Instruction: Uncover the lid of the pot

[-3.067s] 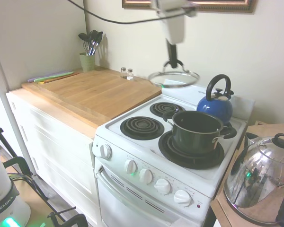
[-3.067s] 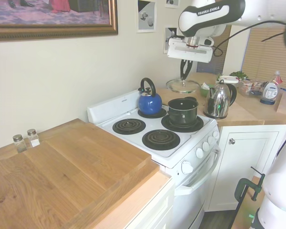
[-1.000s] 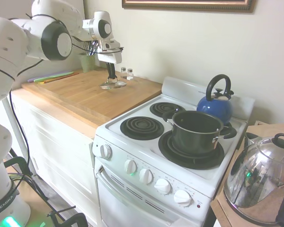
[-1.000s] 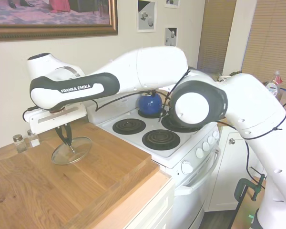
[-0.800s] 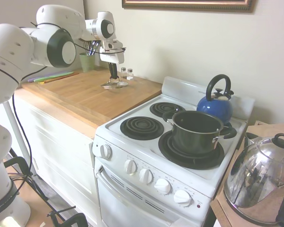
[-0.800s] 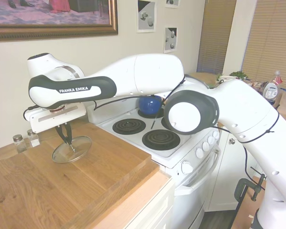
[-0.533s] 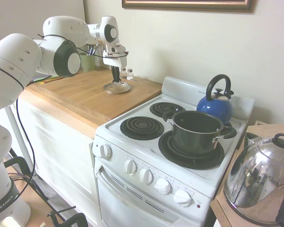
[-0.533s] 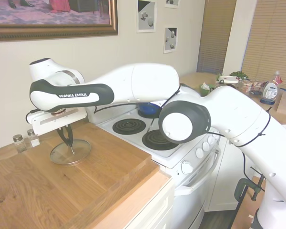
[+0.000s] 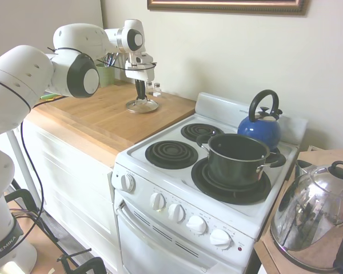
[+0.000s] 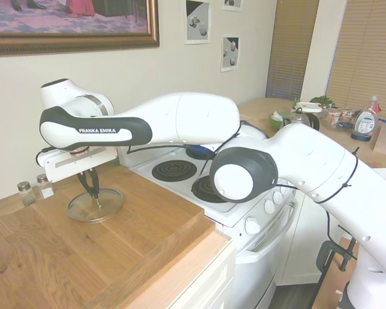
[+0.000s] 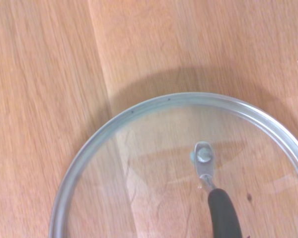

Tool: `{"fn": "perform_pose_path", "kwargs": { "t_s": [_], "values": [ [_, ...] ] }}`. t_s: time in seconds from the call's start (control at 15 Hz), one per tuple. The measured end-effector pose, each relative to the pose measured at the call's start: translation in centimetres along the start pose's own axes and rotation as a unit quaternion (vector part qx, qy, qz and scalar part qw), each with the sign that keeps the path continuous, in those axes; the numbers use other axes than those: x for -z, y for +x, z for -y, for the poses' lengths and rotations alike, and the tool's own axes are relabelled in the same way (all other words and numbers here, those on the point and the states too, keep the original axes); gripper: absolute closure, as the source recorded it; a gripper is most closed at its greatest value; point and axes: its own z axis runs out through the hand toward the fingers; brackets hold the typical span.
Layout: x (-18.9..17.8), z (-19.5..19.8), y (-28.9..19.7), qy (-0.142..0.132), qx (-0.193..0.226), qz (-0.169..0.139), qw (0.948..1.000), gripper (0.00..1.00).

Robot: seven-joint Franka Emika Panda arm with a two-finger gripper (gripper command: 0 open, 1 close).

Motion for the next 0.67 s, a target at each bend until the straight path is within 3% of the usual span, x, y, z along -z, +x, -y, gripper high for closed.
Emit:
{"fn": "perform_pose_path", "kwargs": {
  "t_s": [0.4,0.67],
  "values": [
    [-0.1,0.0,0.0,-0.001,0.0,0.001,1.0,0.0],
    [1.4,0.3,-0.8,0.014,0.006,0.004,0.9999,0.0]
  ]
}}
